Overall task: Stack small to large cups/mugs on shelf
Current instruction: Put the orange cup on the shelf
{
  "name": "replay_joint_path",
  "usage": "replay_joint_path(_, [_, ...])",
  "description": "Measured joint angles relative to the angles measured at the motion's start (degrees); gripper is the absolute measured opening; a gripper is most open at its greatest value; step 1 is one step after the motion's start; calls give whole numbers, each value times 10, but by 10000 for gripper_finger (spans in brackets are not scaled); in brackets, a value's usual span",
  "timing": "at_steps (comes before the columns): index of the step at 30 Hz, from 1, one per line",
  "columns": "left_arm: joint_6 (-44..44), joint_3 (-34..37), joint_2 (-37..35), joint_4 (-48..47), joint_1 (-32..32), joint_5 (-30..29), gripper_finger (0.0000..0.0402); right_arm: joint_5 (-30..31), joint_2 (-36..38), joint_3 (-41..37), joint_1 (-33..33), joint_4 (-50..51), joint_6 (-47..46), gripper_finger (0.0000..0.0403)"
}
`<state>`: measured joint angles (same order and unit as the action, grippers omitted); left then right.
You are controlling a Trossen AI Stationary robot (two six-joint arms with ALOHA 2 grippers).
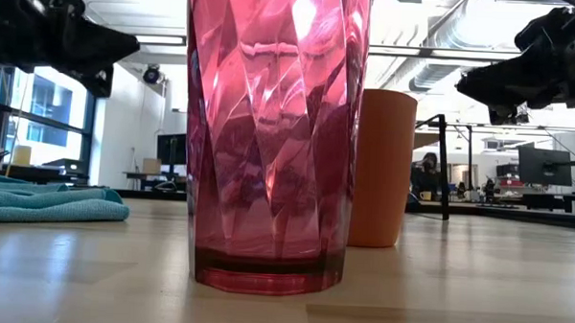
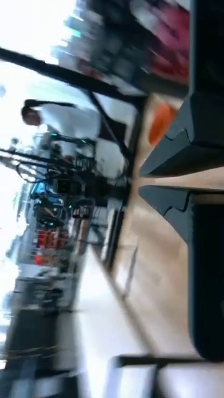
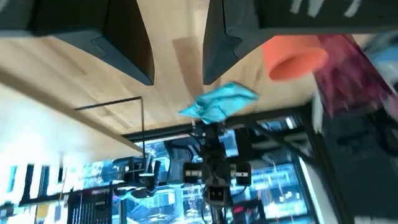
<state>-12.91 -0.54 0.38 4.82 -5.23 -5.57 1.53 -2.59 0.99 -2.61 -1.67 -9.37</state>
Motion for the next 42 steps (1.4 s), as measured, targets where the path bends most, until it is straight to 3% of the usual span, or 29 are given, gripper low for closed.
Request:
replay_joint_path(6, [-169, 0, 0, 1, 0, 0, 23, 0, 0, 0, 0, -10, -140, 129])
replay_joint_path(12, [-242, 0, 0, 2, 0, 6, 24, 0, 0, 0, 0, -34, -301, 129])
replay_joint_path(18, [-247, 0, 0, 2, 0, -21, 24, 3, 0, 0, 0, -33, -343, 129])
replay_joint_path(20, [-289, 0, 0, 3, 0, -30, 24, 4, 0, 0, 0, -33, -349, 129])
replay_joint_path(22, [-342, 0, 0, 5, 0, -16, 24, 4, 0, 0, 0, -33, -380, 129])
replay_joint_path(25, [-355, 0, 0, 13, 0, 41, 24, 8, 0, 0, 0, -33, -416, 129])
replay_joint_path(31, [-369, 0, 3, 31, 0, 126, 24, 64, 0, 0, 0, -33, -367, 129])
replay_joint_path(37, [-256, 0, 4, 24, 0, 92, 24, 121, 0, 0, 0, 0, -337, 129])
replay_joint_path(42, [-254, 0, 4, 21, 0, 86, 24, 119, -8, 1, 0, 2, -294, 129])
